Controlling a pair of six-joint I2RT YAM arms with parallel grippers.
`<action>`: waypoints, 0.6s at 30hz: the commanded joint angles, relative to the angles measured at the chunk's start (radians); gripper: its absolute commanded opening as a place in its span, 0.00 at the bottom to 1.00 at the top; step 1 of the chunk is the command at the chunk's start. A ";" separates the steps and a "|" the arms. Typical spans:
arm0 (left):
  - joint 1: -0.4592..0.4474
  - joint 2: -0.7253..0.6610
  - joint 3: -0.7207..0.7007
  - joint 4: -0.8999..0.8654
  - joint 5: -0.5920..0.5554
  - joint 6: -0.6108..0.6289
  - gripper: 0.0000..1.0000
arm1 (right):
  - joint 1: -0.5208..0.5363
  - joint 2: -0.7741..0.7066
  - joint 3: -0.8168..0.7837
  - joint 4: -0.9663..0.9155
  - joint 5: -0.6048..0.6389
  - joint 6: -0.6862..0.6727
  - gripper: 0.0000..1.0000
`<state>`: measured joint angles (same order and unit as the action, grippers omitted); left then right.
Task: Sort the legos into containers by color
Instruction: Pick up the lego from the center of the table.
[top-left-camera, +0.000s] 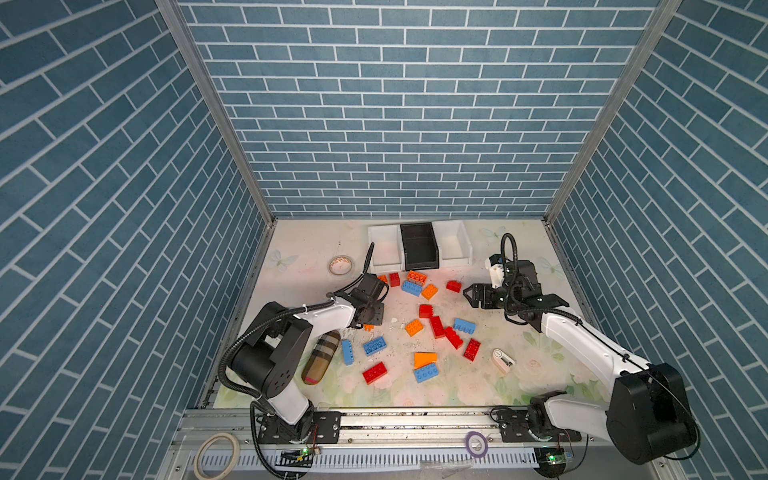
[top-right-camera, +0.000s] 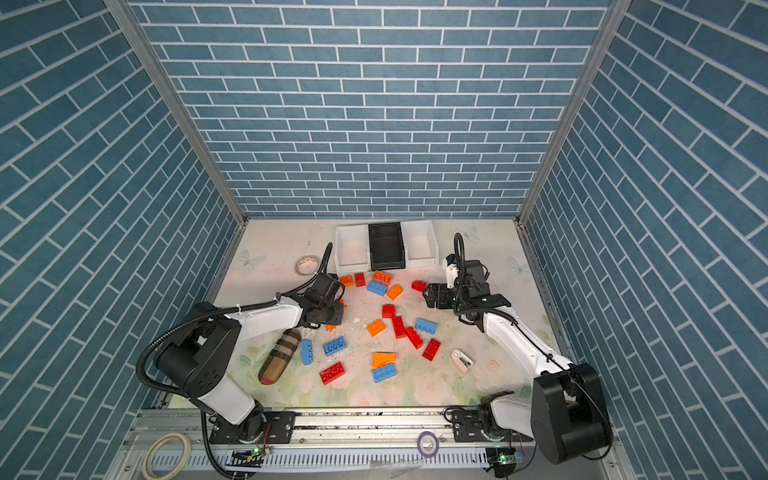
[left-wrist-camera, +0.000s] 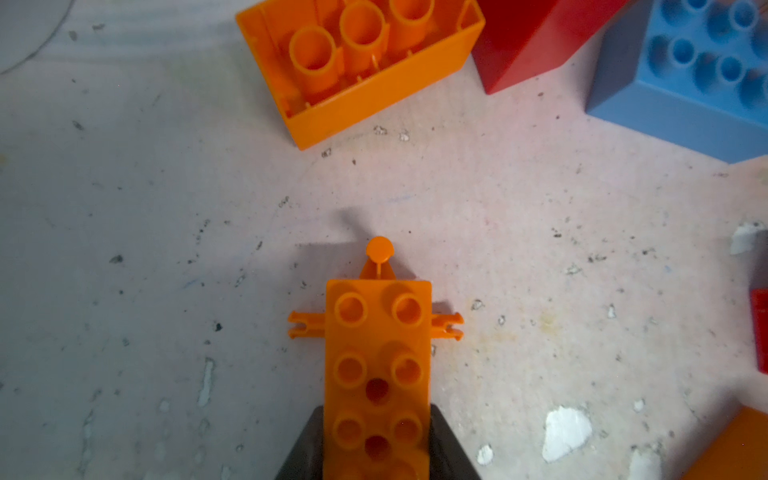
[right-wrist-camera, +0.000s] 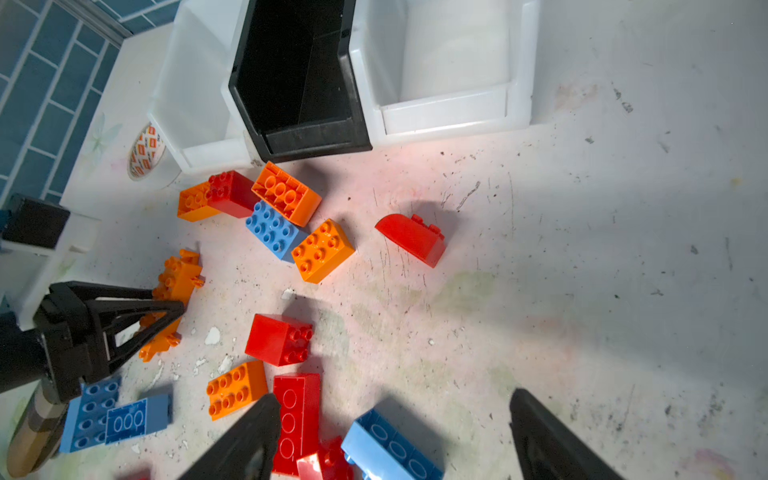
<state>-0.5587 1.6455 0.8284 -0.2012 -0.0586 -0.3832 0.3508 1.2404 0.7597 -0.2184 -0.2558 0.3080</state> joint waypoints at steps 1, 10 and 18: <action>-0.005 -0.001 0.011 -0.026 -0.017 -0.014 0.22 | 0.042 0.004 0.023 -0.048 0.044 -0.028 0.86; -0.006 -0.045 0.048 -0.017 0.009 -0.020 0.15 | 0.151 -0.018 -0.043 -0.049 0.093 -0.010 0.76; 0.008 -0.080 0.136 0.009 0.018 -0.005 0.14 | 0.224 -0.069 -0.122 -0.040 0.096 0.045 0.65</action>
<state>-0.5560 1.5902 0.9180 -0.2100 -0.0410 -0.3882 0.5541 1.2068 0.6575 -0.2554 -0.1757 0.3180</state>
